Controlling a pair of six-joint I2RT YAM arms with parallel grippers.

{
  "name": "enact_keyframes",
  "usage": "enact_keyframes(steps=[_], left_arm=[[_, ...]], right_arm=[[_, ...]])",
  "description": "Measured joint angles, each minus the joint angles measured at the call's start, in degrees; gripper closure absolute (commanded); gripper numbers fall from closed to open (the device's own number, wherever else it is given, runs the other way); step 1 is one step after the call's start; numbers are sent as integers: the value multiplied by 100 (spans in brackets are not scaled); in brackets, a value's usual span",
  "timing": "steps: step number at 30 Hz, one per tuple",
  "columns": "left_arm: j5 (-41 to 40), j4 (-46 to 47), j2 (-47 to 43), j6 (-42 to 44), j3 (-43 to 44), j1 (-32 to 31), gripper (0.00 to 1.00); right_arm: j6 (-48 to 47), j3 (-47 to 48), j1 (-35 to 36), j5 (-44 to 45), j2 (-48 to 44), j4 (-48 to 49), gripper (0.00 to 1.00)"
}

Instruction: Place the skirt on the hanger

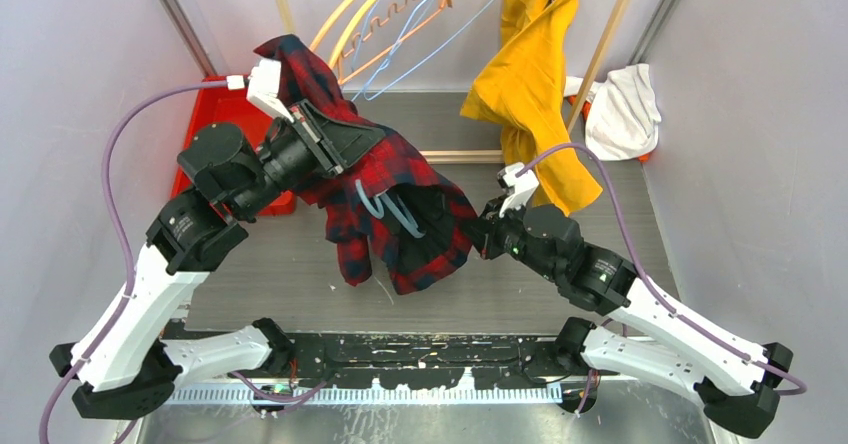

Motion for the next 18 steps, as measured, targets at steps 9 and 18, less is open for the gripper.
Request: enact_keyframes(steps=[9,18], left_arm=[[-280,1086,-260,9,-848,0,100],[-457,2048,-258,254,-1423,-15,100]], right_arm=[[2,0,0,-127,-317,-234,99],[26,13,0,-385,-463,-437,99]])
